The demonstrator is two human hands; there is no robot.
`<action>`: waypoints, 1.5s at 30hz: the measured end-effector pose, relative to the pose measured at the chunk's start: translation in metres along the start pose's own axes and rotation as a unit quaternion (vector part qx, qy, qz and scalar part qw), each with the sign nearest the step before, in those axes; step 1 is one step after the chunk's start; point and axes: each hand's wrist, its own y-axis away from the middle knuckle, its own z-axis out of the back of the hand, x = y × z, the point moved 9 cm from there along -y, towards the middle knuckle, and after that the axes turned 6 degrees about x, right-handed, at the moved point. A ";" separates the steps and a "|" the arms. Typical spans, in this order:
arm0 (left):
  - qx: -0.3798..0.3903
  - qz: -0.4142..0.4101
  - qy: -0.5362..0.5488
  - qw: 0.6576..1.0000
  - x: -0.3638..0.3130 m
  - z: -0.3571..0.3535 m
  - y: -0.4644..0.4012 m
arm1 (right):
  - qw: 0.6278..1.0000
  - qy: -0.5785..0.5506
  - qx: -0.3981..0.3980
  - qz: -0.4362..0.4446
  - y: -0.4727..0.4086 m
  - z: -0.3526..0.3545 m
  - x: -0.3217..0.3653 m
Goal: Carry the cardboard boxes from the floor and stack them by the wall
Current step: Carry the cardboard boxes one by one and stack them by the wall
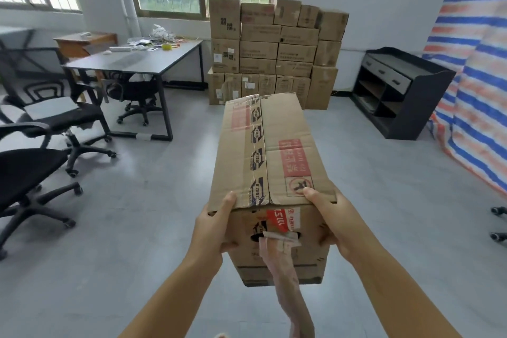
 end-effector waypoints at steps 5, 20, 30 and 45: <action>0.018 -0.008 0.006 1.000 -0.062 -0.008 -0.121 | 1.000 -0.004 -0.012 0.016 -0.114 -0.018 0.047; 0.001 -0.059 0.014 0.998 -0.186 -0.053 -0.408 | 0.998 0.017 0.002 0.057 -0.436 -0.026 0.129; 0.010 -0.113 0.025 0.993 -0.272 -0.154 -0.621 | 0.995 0.043 0.004 0.092 -0.668 0.036 0.204; 0.035 -0.124 0.070 0.989 -0.388 -0.216 -0.960 | 0.984 0.097 -0.054 0.141 -1.000 0.039 0.301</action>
